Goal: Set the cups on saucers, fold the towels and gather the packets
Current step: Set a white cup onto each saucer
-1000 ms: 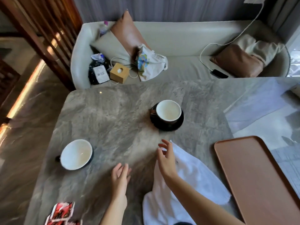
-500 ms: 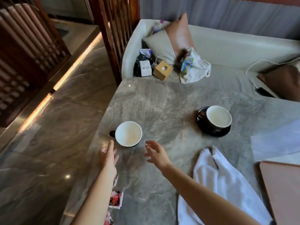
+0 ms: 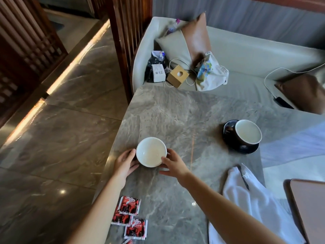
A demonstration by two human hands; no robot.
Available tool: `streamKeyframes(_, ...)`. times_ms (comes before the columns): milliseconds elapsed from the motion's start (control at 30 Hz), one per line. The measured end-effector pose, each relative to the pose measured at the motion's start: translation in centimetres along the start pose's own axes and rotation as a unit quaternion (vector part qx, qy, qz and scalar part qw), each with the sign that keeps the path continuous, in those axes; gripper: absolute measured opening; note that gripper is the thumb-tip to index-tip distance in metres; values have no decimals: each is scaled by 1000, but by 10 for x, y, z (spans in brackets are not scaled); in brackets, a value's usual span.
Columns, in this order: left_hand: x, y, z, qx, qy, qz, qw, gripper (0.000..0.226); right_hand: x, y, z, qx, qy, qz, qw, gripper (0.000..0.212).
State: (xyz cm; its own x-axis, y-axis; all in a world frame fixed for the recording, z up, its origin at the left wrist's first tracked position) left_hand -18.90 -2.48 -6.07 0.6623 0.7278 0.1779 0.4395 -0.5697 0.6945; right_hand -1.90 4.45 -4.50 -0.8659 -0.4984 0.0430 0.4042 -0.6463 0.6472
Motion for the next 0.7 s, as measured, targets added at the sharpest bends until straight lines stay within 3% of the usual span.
streamKeyframes(400,6,22,22,-54,37,35,997,29,-15,20,-13,14,18,-50,998,34)
streamKeyframes(533,10,49,30,-66,31,58,996,10,-26,37,-26,44,38,-41,998,32)
streamKeyframes(700,15,93,40,-41,-33,113,992,5,-51,75,-39,68,20,-4,997,35)
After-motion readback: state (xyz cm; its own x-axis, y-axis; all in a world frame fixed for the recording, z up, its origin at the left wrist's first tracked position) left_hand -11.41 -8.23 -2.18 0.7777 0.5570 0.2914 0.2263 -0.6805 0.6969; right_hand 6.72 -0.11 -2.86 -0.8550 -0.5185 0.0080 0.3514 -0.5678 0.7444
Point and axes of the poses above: each hand's wrist, its own y-axis away from the middle knuckle, its own x-axis out of the palm, z = x × y, the point moved 4 cm from there along -y, towards the middle knuckle, and after that the axes turned 2 degrees about y, right-handed, at the moved point
